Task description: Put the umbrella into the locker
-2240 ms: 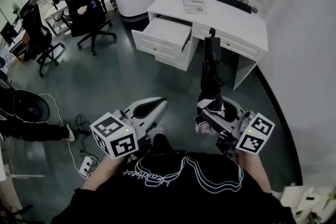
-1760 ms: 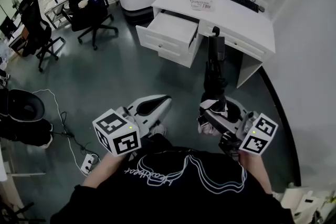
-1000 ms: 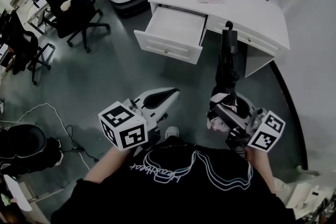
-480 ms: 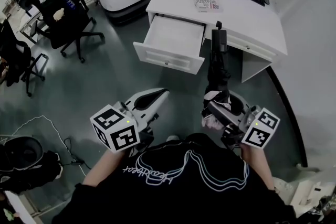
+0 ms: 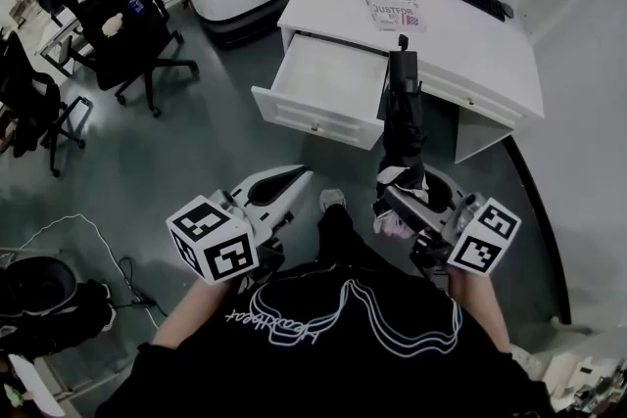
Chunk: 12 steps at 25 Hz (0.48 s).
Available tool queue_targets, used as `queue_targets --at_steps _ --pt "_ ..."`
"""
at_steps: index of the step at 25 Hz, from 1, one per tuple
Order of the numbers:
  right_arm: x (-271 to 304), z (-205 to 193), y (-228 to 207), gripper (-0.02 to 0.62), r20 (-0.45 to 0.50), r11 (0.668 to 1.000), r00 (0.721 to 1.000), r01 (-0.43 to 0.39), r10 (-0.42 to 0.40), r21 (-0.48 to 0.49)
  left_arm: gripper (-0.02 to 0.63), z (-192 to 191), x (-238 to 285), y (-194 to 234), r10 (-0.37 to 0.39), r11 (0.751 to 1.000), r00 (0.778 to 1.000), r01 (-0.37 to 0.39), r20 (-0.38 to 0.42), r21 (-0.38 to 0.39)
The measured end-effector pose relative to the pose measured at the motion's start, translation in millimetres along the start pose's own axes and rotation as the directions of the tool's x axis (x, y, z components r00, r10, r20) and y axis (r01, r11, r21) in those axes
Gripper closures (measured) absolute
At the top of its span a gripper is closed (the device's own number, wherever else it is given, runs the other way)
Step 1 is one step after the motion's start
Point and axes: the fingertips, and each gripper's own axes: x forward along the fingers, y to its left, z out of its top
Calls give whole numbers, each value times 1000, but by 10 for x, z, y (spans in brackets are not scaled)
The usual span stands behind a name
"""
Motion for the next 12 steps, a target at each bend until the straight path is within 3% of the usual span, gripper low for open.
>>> queue_targets --at_steps 12 --pt "590 292 -988 353 -84 999 996 -19 22 35 600 360 762 782 61 997 998 -62 -25 -48"
